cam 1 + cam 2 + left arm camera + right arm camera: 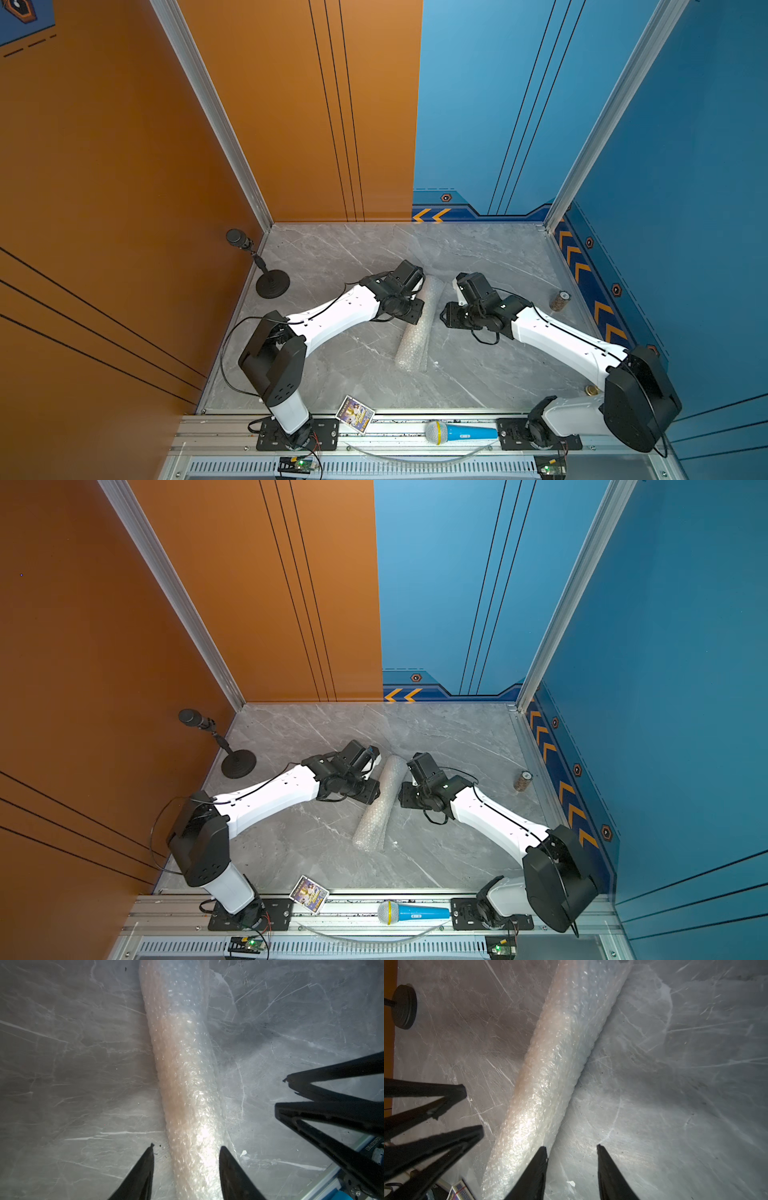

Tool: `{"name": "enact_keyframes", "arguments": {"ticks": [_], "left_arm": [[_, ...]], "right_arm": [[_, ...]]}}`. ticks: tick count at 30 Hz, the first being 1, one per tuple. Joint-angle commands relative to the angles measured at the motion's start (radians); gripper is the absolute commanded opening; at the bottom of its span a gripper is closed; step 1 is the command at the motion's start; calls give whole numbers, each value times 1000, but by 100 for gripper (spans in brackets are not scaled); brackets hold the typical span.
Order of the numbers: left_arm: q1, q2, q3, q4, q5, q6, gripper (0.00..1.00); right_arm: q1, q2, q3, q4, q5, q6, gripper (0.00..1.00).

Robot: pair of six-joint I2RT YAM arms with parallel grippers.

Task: Unwrap the vase from the bubble wrap
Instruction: Unwrap the bubble wrap at the center of the board.

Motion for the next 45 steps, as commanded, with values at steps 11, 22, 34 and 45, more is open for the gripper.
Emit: {"name": "enact_keyframes", "arguments": {"ticks": [11,22,34,45], "left_arm": [[-19,67,27,30,17,-14,51],[-12,87,30,30,17,-1,50],[-10,116,40,30,23,8,50],[-3,128,36,31,26,10,49]], "right_arm": [[35,157,87,47,35,43,35],[40,204,111,45,42,38,36],[43,260,150,7,87,36,32],[43,295,161,-26,105,27,28]]}}
